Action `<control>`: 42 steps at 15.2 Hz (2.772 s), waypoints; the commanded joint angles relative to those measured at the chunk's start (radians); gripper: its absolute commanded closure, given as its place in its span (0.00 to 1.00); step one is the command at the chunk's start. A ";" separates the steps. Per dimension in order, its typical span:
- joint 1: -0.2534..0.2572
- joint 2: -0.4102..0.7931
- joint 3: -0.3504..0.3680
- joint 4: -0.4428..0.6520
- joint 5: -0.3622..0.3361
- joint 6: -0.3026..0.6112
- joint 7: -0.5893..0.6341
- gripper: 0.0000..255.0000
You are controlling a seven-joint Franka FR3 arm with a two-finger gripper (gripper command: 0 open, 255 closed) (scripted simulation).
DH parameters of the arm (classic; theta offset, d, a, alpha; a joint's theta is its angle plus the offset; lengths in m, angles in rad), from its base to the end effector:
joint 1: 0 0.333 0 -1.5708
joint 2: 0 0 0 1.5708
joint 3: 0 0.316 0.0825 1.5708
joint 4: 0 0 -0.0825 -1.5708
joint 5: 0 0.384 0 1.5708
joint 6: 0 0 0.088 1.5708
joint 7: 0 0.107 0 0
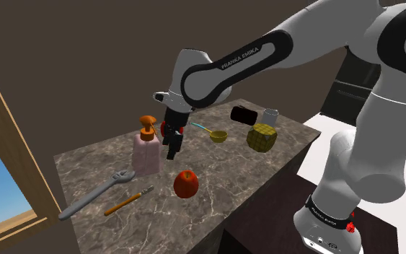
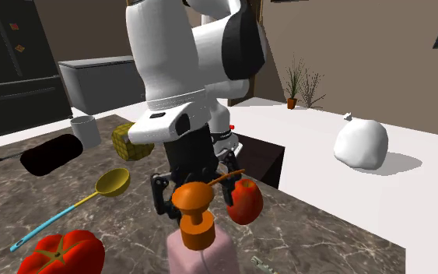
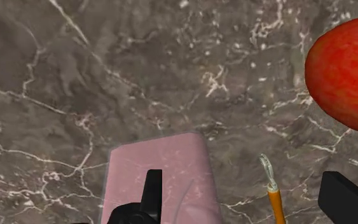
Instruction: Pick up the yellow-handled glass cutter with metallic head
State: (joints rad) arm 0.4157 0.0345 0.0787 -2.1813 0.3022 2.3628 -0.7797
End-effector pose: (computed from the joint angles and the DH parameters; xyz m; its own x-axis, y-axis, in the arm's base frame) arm 0.4850 0.2655 0.3886 0.4711 0.8445 0.2545 0.8809 -0.4654 -0.0865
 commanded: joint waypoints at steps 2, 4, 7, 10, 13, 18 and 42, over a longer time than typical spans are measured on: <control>0.026 0.081 0.029 0.061 0.014 0.027 -0.057 0.00; 0.042 0.126 0.050 0.093 0.020 0.044 -0.091 0.00; 0.066 0.191 0.081 0.142 0.024 0.066 -0.139 0.00; 0.091 0.253 0.112 0.191 0.021 0.085 -0.184 0.00; 0.104 0.290 0.127 0.211 0.019 0.105 -0.208 0.00; 0.105 0.332 0.130 0.198 0.028 0.158 -0.226 0.00; 0.104 0.256 0.124 0.227 0.012 0.056 -0.192 1.00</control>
State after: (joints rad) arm 0.5197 0.3009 0.2029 -1.9565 0.3159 2.4310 -0.9756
